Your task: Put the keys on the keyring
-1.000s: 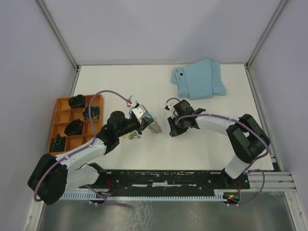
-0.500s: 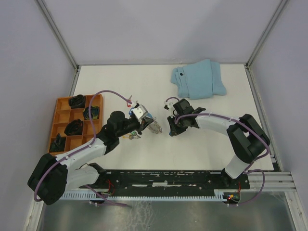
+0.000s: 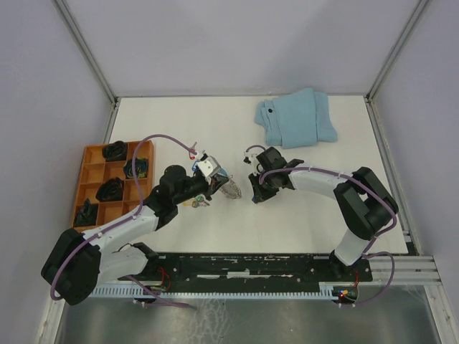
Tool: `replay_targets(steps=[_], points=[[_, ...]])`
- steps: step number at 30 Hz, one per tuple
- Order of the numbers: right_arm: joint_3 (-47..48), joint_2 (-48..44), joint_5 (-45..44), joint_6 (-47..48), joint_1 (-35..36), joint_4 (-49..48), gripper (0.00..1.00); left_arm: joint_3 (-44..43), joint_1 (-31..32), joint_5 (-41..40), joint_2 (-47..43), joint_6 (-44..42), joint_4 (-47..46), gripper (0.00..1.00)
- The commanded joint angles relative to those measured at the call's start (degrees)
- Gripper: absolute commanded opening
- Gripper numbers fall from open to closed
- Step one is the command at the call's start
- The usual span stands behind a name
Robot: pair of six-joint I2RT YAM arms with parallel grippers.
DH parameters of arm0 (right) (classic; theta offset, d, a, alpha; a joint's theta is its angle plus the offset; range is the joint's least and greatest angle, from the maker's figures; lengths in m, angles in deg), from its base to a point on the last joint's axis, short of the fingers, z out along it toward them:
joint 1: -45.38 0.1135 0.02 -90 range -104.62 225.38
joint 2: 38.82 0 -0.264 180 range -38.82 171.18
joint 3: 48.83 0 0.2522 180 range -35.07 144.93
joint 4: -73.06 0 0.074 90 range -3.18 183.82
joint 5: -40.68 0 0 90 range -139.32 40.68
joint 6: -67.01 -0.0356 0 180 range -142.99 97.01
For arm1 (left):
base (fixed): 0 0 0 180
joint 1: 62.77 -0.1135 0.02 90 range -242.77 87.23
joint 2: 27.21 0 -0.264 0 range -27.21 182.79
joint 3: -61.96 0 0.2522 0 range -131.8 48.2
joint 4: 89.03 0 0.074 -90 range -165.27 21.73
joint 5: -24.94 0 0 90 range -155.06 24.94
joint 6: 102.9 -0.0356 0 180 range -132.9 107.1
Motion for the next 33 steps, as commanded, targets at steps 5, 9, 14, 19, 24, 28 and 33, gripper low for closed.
replay_targets(steps=[5,9,14,19,24,28,33], points=[[2.1,-0.1,0.1,-0.1,-0.2,0.6,0.16,-0.3,-0.1,0.5,-1.3,-2.2,-3.7,0.03],[2.1,-0.2,0.0,0.1,-0.2,0.9,0.14,-0.2,-0.1,0.5,-1.3,-2.2,-3.8,0.03],[2.1,0.1,-0.1,0.3,-0.2,0.7,0.13,-0.2,-0.1,0.5,-1.3,-2.2,-3.8,0.03],[2.1,0.6,-0.1,0.2,-0.2,0.1,0.14,-0.2,-0.1,0.4,-1.3,-2.3,-3.9,0.03],[2.2,1.4,0.0,0.5,-0.2,-0.1,0.11,-0.2,-0.1,0.5,-1.2,-2.4,-3.9,0.03],[2.6,1.0,0.5,2.3,-0.3,1.1,0.04,-0.1,-0.1,0.4,-1.0,-2.6,-3.9,0.03],[2.9,-1.9,0.4,5.4,-0.3,2.4,0.01,0.1,-0.1,0.8,-1.4,-3.4,-4.0,0.03]])
